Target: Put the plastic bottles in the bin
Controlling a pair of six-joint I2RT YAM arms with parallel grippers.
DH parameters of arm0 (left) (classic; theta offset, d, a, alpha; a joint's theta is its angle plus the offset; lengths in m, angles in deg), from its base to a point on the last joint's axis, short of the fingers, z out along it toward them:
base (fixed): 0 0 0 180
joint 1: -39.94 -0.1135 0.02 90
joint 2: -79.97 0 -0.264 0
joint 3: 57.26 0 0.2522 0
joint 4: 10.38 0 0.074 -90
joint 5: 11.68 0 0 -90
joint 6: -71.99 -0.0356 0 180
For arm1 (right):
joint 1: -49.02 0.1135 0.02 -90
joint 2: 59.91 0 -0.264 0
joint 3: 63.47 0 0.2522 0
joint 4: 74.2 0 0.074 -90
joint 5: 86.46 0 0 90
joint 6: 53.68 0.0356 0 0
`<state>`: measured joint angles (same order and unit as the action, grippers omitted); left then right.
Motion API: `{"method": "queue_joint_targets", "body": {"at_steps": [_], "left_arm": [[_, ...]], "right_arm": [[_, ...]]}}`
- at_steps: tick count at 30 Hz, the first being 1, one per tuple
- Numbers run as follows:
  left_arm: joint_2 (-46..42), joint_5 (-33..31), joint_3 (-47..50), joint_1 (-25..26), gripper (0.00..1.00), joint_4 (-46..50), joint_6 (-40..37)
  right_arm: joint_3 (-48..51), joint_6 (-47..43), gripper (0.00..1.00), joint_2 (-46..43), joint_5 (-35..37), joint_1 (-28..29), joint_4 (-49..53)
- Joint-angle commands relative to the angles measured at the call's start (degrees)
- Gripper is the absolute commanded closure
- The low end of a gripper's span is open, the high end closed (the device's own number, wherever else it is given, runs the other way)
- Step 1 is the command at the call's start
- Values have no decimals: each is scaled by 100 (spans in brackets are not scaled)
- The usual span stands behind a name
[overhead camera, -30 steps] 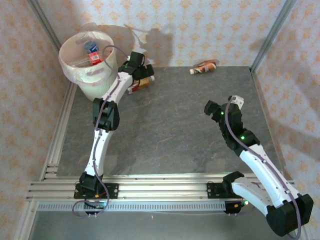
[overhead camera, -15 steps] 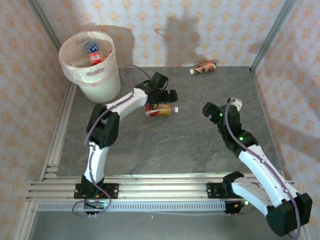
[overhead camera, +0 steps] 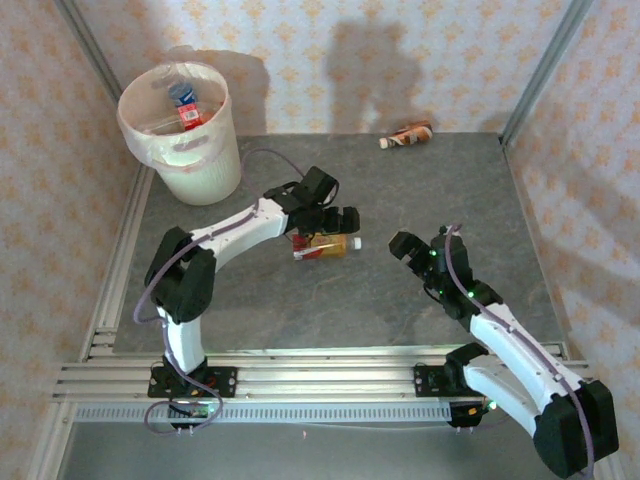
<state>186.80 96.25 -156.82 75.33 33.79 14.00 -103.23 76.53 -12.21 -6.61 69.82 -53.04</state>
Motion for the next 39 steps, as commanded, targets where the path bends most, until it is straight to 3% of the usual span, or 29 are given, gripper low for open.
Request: {"method": "queue_joint_targets", "body": {"at_steps": [1,7,11,14,16,24,27,32,35,39], "left_arm": [[-280,-452,-391,48,0,795,-2045],[-35,-1226,-673,257,0,1499,-4793],[223,-1113,-1148,270,0,2088,-5710],[600,-907,-1569,372,0,2653,-5969],[617,-965,-1436,449,0,2542,-6176],[1016,-1896,-1276,521,0,2302,-7388],[1501,-2163,-1625,521,0,2681,-7537],[1879,-2389,-1729,520,4,2524,-7615],[2042,-2441,-1689,518,11,2324,-7479],[2162,-2281,-1683,521,32,2356,-7215]], "right_arm": [[60,531,1,-169,-66,-15,-317],[16,410,1,-493,257,-14,62],[7,383,1,-627,379,-14,267],[3,382,1,-687,473,-15,407],[7,370,1,-731,531,-15,476],[-107,189,1,-771,642,-18,703],[-81,235,1,-789,660,-15,716],[-96,225,1,-841,683,-19,789],[-105,204,1,-866,713,-14,843],[-101,204,1,-899,738,-14,886]]}}
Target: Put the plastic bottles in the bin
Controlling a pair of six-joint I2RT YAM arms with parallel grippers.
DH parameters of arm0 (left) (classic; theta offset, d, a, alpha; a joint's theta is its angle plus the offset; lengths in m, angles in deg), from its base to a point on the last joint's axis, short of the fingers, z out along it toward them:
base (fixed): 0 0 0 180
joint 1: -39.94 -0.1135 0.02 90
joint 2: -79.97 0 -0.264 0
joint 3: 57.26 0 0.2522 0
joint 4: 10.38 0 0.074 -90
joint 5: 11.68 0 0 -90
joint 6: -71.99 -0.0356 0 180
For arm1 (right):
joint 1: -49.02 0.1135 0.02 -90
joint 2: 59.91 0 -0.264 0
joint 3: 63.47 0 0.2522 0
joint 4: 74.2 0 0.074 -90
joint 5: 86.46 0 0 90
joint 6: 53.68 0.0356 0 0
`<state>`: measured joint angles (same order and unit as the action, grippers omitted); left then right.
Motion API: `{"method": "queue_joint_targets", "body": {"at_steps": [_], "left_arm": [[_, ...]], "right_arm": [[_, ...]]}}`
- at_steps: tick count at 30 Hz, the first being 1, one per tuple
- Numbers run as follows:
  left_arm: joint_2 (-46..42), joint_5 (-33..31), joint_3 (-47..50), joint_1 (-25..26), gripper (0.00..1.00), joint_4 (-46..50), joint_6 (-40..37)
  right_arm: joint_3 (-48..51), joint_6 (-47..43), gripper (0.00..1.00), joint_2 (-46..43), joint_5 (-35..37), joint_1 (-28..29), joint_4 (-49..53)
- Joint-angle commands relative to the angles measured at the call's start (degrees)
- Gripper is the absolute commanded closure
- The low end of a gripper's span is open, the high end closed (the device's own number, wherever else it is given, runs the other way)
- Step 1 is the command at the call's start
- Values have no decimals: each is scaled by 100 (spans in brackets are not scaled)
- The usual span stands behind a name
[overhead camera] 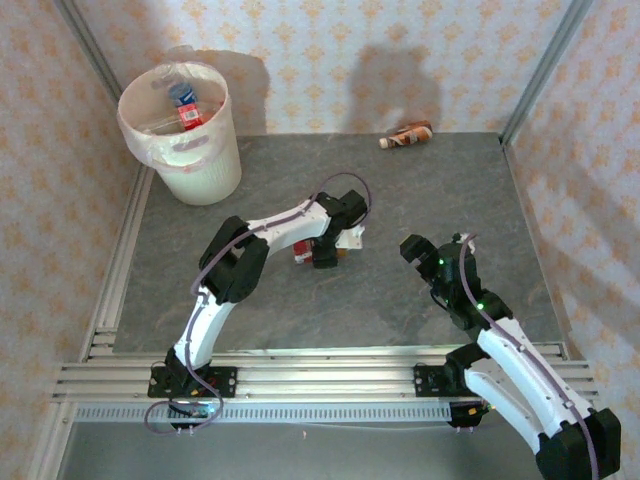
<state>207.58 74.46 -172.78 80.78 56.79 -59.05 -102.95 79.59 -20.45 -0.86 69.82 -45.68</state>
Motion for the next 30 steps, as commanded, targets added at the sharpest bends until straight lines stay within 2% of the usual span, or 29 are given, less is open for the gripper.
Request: {"method": "queue_joint_targets", "body": {"at_steps": [1,6,11,14,16,23,27,30], "left_arm": [[20,-30,-32,-32,39,-13,166],[-527,385,255,-175,50,-393,510],[-1113,845,437,-532,59,-707,1043],[-1619,837,752,-752,64,-1177,1624],[-1975,1132,844,-974,65,-1276,2025],[-3127,1710,1329,-1725,69,-1929,3273],[-3520,1445,1397,-2025,71,-2123,3996],[-3787,1380,1389,-2228,70,-2225,4468]], "right_arm": [[-118,-114,1,-79,169,-21,145],[-122,-144,1,-74,203,-21,125],[-118,-194,1,-78,182,-14,73],[-109,-295,1,-71,112,-16,-58],[-100,-361,1,-70,14,-19,-229],[-21,-483,1,115,-501,-12,-1479],[-51,-637,1,314,-641,152,-2699],[-390,-1085,1,661,-722,352,-2948]]}}
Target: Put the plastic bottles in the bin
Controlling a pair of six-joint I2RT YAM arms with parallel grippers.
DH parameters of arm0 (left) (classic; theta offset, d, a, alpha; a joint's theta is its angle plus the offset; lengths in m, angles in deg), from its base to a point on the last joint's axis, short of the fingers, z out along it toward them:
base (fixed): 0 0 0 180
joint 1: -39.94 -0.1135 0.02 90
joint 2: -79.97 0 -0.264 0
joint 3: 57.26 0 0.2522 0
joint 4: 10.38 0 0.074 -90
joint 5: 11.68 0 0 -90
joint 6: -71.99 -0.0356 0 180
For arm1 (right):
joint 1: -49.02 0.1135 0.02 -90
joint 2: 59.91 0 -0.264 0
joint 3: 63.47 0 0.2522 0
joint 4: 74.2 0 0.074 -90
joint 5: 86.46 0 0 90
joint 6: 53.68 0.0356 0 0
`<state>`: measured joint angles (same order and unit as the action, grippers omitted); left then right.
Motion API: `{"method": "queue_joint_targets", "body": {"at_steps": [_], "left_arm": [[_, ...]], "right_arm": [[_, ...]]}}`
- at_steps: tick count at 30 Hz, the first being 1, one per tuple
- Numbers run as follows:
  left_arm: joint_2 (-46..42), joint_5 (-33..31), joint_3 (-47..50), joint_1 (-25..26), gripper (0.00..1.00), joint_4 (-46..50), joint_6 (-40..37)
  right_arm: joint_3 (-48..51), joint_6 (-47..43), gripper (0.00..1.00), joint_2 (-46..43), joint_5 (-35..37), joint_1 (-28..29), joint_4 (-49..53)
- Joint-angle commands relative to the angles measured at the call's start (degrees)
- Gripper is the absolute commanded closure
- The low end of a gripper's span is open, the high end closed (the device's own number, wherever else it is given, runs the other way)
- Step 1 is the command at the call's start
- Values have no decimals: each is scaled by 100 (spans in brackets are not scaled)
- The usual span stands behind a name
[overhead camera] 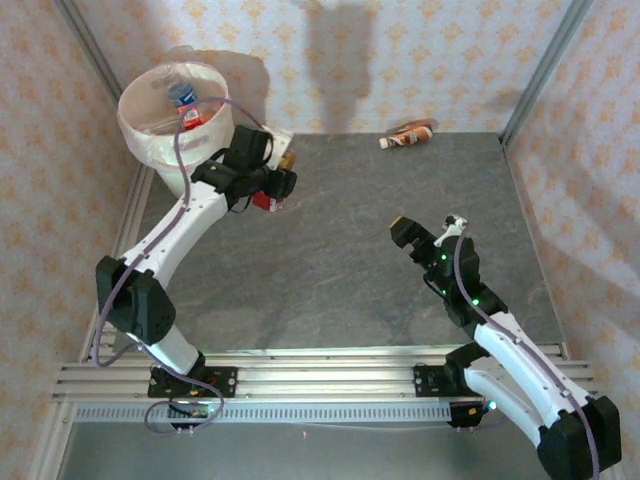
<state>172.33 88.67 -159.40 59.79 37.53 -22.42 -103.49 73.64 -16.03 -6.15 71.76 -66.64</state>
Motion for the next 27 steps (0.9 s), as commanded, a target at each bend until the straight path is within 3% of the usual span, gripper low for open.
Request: {"method": "queue_joint_targets", "body": {"at_steps": [1,5,11,23,27], "left_arm": [[-331,40,-16,-192,70,-280,914],[-426,-242,-708,-415,70,162,1116],[-38,-836,-2282,-1008,70,836,1021],[1663,-1033,-4952,-2590,70,1492,1876],[2170,-1103,-5221,-2857,70,1289,1741]], "right_arm": [[-485,-634,1,360,-253,234,-821],[-1074,-1120,1,1032,-404,583,-598],[-1360,-1105,1,1652,-447,697,-1103],[-1306,-1502,1,1333,52,705,-652],[-1204,-1446,1,1209,183,705,-495]]}}
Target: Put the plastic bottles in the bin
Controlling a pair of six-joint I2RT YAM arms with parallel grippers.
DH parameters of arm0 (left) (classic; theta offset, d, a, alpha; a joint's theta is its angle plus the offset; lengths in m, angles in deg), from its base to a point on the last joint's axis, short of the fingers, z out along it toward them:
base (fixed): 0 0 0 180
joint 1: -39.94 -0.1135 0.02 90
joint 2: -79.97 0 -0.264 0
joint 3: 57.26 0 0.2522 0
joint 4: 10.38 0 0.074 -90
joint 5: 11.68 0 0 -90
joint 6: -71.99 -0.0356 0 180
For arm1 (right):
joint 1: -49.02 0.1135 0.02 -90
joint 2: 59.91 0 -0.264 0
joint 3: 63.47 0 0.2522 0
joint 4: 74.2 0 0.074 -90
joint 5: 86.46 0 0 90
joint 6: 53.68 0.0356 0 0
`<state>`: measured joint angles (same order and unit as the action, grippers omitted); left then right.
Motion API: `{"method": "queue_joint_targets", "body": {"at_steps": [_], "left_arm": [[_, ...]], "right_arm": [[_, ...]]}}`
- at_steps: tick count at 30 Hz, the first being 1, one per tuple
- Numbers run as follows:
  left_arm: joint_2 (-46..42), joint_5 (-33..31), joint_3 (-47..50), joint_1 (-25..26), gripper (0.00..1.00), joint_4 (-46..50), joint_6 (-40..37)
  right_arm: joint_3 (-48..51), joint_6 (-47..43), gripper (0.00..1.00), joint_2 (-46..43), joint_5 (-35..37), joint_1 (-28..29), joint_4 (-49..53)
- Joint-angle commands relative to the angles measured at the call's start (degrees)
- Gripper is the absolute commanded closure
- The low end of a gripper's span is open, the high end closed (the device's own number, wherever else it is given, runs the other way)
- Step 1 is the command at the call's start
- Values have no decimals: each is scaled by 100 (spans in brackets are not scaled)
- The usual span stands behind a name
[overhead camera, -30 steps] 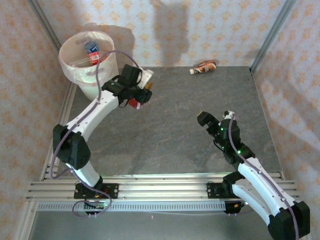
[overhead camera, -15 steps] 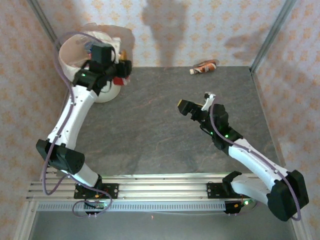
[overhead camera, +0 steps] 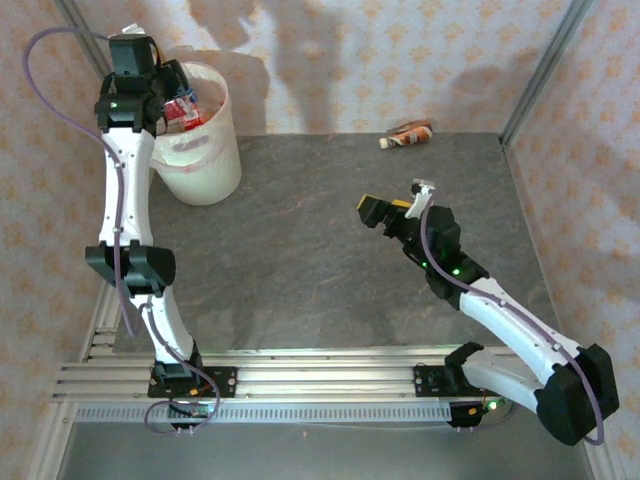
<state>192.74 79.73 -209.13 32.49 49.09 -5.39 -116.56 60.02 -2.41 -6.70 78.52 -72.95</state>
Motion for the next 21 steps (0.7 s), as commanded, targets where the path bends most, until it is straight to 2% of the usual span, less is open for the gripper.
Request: {"method": "queue_joint_targets", "body": {"at_steps": [1,5,8,9,10,13,15,17,21], "left_arm": [[230,-434,-315,-143,69,113,-173],[621,-1377,-524,-264,66,95,-807],[985,-1273,-939,-520,63,363,-674],[1077,-1179,-1045,-582,59,445,-623],[1180,-1127,-1156,-621,51,561,-583],[1311,-1151,-1480,-639,19,923,-459],[1193,-965,-1484,-639,7,857,-383],[1041,-721,-1490,-640,0,729,-261],[780,-243,-1477,-636,0,558,62]], "right_arm": [[137,-68,1,-176,270,30,160],[180,-67,1,-239,342,30,238],[172,-85,1,-239,380,30,296],[171,-85,1,-239,401,30,299],[171,-84,1,-230,420,28,305],[172,-56,1,-219,483,30,310],[171,-58,1,-212,514,30,318],[171,-45,1,-203,525,30,338],[205,-15,1,-213,563,30,370]]}}
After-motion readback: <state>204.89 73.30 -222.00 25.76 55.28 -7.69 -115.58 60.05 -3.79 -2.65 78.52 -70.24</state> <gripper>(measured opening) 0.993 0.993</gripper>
